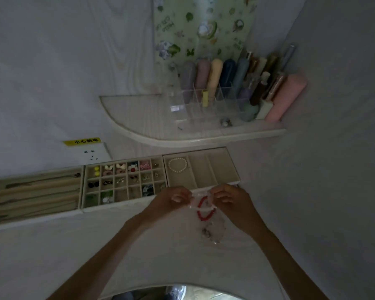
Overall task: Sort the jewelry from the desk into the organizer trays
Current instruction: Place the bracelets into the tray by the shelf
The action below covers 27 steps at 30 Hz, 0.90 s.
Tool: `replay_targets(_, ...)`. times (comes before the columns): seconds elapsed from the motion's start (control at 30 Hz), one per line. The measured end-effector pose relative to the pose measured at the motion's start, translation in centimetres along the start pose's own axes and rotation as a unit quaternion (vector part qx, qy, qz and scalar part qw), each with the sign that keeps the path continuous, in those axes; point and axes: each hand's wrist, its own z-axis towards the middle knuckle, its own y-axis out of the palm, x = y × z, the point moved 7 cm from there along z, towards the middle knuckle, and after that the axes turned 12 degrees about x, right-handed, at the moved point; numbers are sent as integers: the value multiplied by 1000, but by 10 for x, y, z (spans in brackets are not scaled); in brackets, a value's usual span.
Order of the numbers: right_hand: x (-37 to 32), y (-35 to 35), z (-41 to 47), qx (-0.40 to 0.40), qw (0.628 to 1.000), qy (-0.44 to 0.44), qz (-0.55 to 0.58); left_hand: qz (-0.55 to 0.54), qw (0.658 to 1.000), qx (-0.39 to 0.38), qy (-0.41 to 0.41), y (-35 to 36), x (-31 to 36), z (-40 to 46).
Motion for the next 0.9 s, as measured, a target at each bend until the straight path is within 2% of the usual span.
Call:
replay_targets(0.13, -7, 20, 35, 21, 1000, -4, -15, 95, 991, 96, 13, -32, 6, 24)
replay_targets(0.27, 8, 46, 63, 22, 996, -15, -81, 297, 947, 122, 13, -48, -3, 38)
replay_targets(0.33, 13, 56, 72, 10, 991, -24, -133, 350, 928, 123, 20, -49, -7, 42)
replay_targets(0.43, 14, 62, 80, 6, 980, -40, -197, 394, 910, 120, 38, -47, -9, 50)
replay_targets(0.6, 11, 64, 88, -4, 955, -68, -289, 415, 902, 101, 65, -39, -9, 62)
replay_targets(0.77, 8, 71, 93, -20, 935, -107, -338, 485, 866, 81, 85, -27, -11, 70)
replay_targets(0.9, 8, 78, 97, -24, 918, -144, -369, 507, 851, 98, 99, -26, -9, 73)
